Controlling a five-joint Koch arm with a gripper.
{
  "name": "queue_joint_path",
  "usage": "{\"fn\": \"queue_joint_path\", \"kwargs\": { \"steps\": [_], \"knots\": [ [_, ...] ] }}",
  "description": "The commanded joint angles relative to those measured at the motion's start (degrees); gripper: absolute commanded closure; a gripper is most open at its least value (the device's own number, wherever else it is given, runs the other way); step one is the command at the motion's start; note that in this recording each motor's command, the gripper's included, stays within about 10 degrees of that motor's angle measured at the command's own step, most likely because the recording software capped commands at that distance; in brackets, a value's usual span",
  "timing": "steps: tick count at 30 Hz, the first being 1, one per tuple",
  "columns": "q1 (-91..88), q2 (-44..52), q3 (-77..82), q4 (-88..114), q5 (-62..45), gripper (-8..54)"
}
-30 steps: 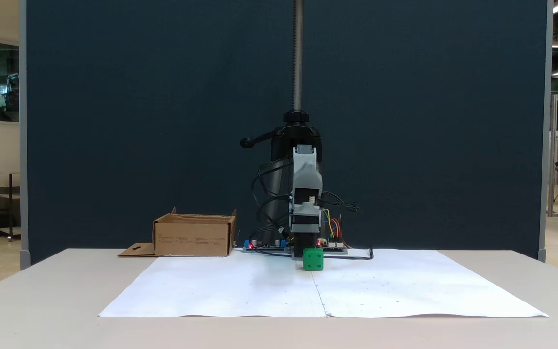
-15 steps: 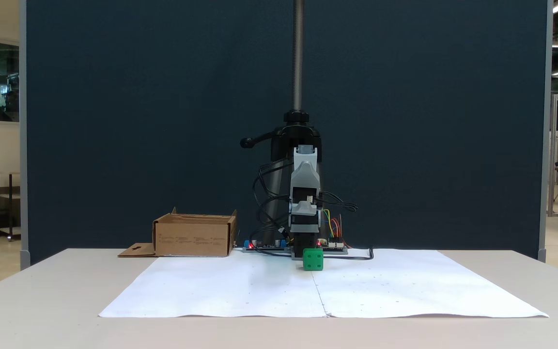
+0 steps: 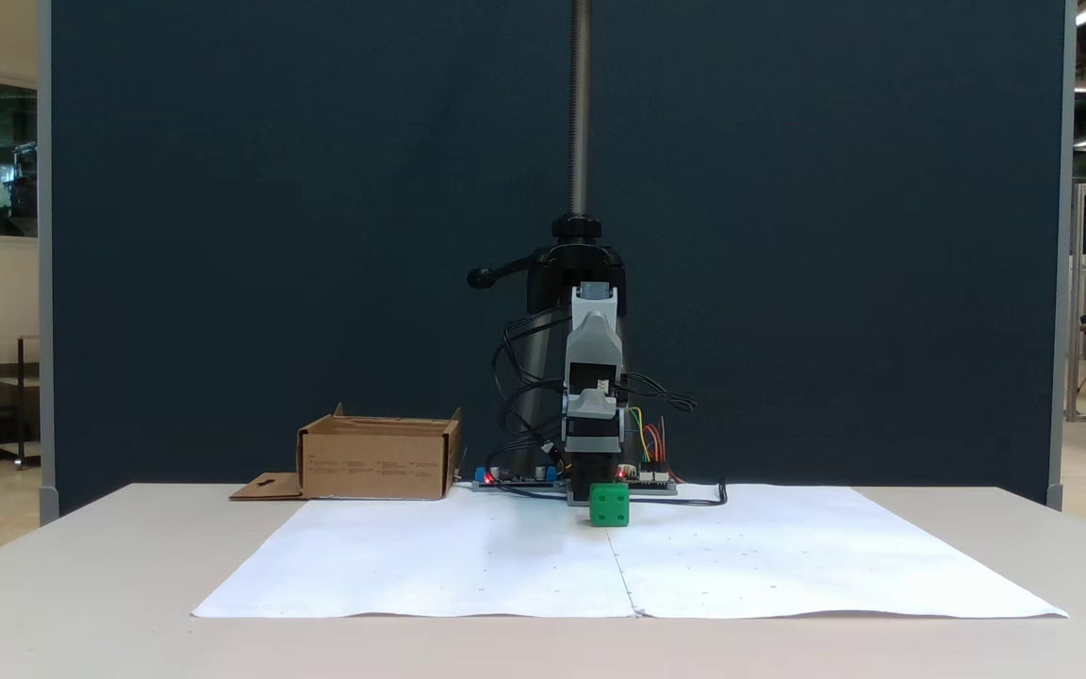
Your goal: Grasp a green dice and put it in the bin.
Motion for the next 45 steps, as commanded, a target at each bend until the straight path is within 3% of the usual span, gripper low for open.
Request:
{"fn": "queue_joint_path", "kwargs": {
  "steps": [1,38,45],
  "knots": [
    [0.70,6.33,3.78,-5.27,-3.25,0.4],
    [0.26,6.33,3.34,-4.75,-3.34,1.5],
    [-0.70,6.33,-6.33,16.59,-3.34,1.4]
  ]
}}
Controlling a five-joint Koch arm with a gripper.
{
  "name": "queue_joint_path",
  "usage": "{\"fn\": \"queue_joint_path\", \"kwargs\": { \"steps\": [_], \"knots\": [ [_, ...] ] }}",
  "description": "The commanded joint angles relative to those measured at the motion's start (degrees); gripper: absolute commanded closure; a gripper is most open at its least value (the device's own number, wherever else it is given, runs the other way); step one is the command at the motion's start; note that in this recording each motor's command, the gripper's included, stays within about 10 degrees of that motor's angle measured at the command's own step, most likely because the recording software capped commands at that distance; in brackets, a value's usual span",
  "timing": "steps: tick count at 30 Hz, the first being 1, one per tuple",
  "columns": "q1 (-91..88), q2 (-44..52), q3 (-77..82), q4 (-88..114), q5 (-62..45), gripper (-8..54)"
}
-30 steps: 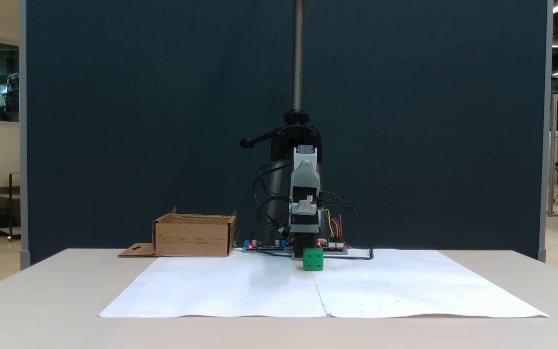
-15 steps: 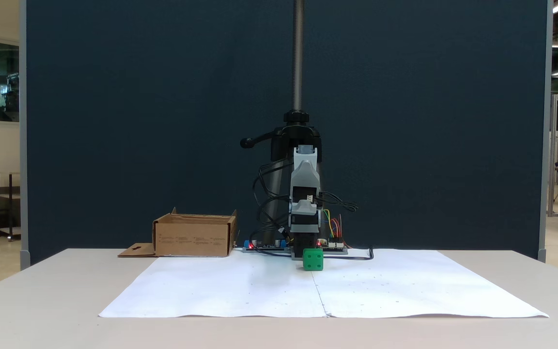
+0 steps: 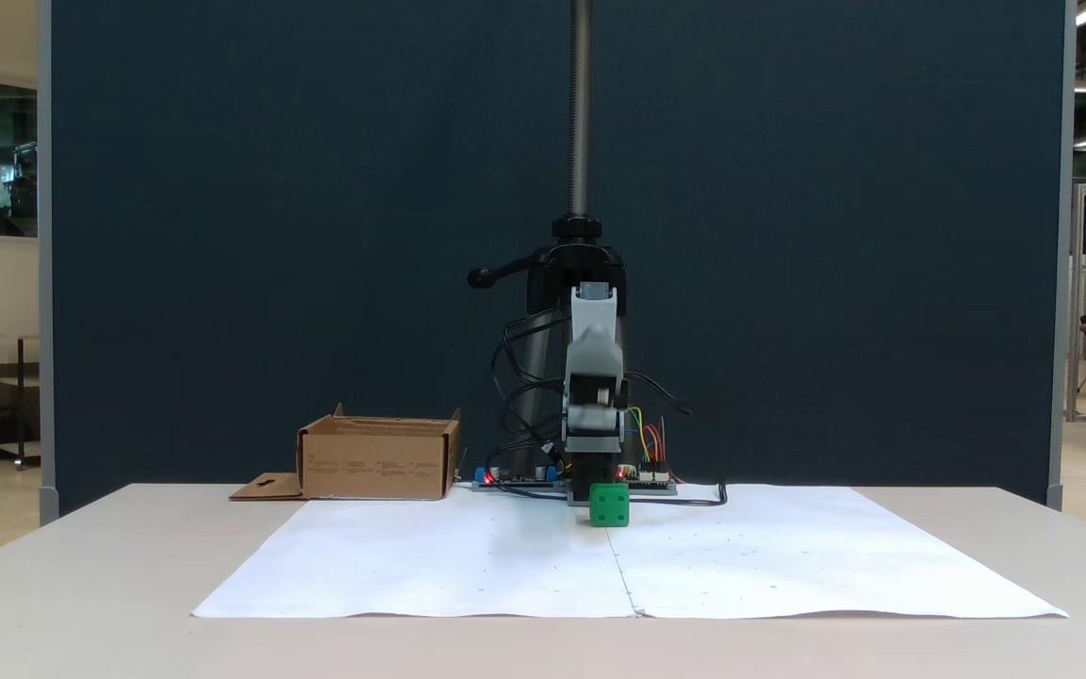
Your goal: Grasp a green dice and put it in the bin.
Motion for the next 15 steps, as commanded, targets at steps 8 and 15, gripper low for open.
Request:
{"fn": "queue_joint_path", "kwargs": {
  "steps": [8,15],
  "knots": [
    [-1.41,6.42,-20.30,36.63,-2.37,1.5],
    [-2.99,6.15,-35.16,63.70,2.02,1.5]
  ]
}}
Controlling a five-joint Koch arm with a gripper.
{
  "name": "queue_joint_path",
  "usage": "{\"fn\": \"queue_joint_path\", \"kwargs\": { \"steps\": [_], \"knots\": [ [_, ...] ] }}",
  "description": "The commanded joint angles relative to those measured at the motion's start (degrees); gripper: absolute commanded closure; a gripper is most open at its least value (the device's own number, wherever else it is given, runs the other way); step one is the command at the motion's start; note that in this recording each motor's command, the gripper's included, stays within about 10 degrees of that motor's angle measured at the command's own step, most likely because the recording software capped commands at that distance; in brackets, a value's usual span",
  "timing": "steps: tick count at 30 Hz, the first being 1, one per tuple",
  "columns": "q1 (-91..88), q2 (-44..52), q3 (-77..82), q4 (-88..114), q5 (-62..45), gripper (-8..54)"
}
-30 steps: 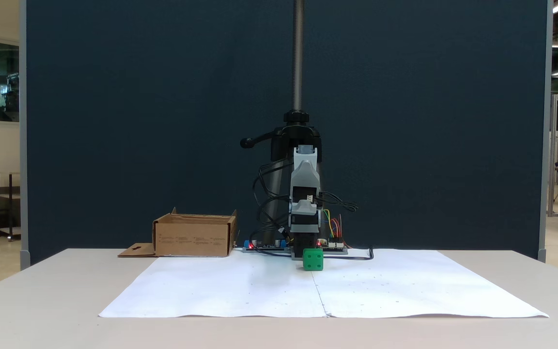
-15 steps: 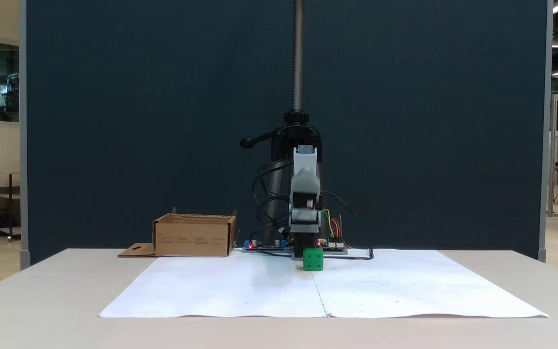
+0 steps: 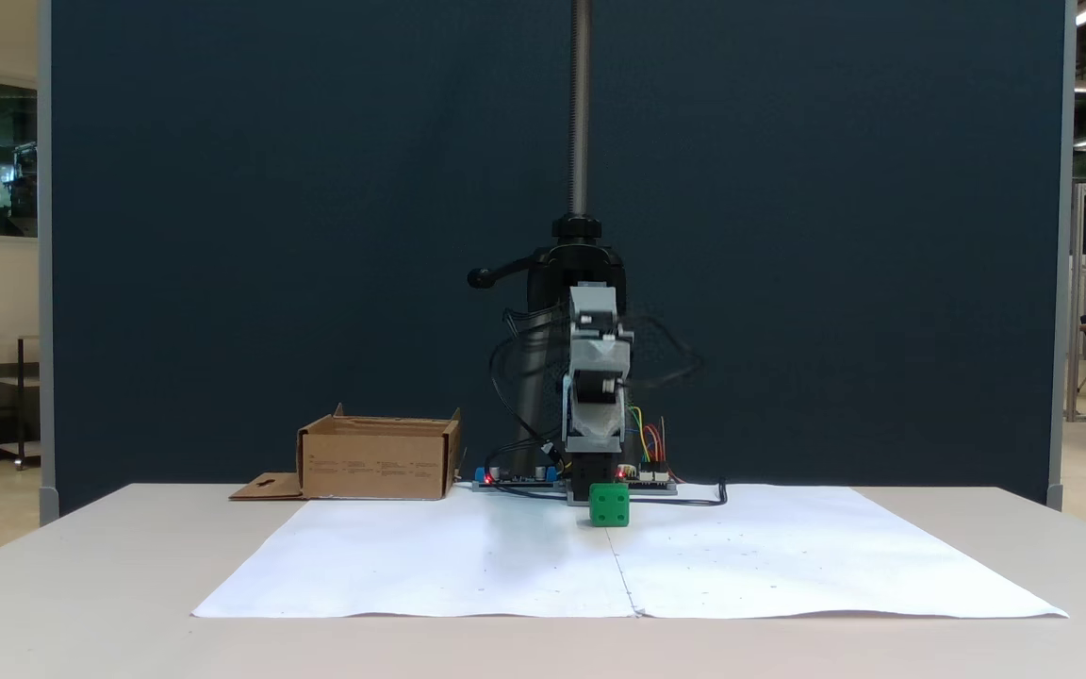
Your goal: Grasp a green dice and put it in the bin.
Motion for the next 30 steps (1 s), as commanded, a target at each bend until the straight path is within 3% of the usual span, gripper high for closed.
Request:
{"fn": "queue_joint_path", "kwargs": {
  "steps": [1,23,30],
  "knots": [
    [-0.97,5.36,-5.10,9.30,2.37,1.5],
    [-0.70,-13.54,-40.17,65.48,10.63,1.4],
    [-1.67,-11.16,-40.17,75.32,10.63,1.5]
  ]
}}
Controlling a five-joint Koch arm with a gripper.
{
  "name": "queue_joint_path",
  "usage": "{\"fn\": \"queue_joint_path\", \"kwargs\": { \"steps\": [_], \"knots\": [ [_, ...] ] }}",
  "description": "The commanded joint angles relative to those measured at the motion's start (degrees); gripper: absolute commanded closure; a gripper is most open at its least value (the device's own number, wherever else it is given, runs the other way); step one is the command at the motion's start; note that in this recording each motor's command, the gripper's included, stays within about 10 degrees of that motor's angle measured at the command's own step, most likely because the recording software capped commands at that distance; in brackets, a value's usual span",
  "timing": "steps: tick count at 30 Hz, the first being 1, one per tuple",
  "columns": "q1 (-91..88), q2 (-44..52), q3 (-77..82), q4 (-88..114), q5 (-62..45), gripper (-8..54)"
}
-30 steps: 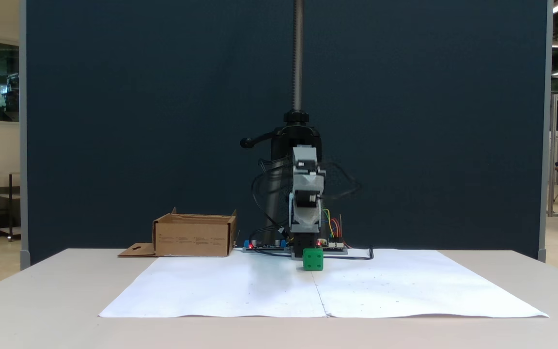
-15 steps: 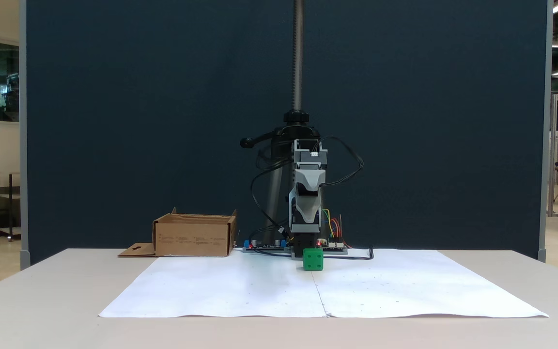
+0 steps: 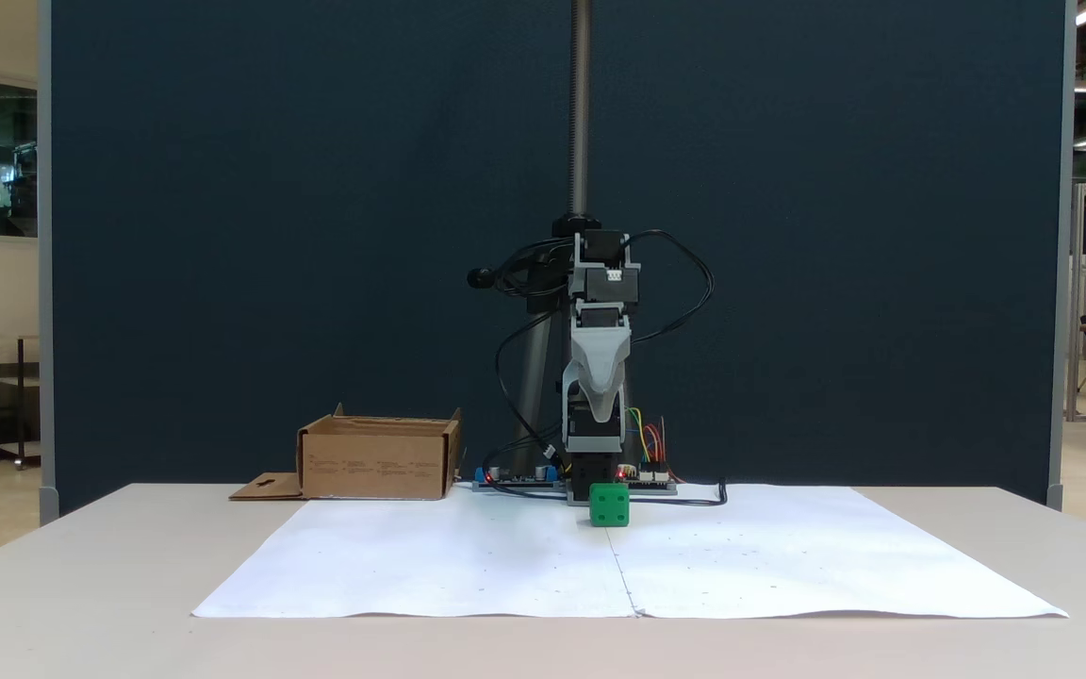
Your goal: Grasp a green dice and put it in the bin.
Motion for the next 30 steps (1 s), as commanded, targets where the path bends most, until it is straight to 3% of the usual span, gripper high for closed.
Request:
{"fn": "queue_joint_path", "kwargs": {
  "steps": [1,13,30],
  "knots": [
    [-0.88,3.96,-2.11,4.31,4.66,1.5],
    [-2.99,19.07,10.81,3.87,4.83,1.7],
    [-2.99,20.13,21.97,4.04,4.22,-0.7]
  ]
}}
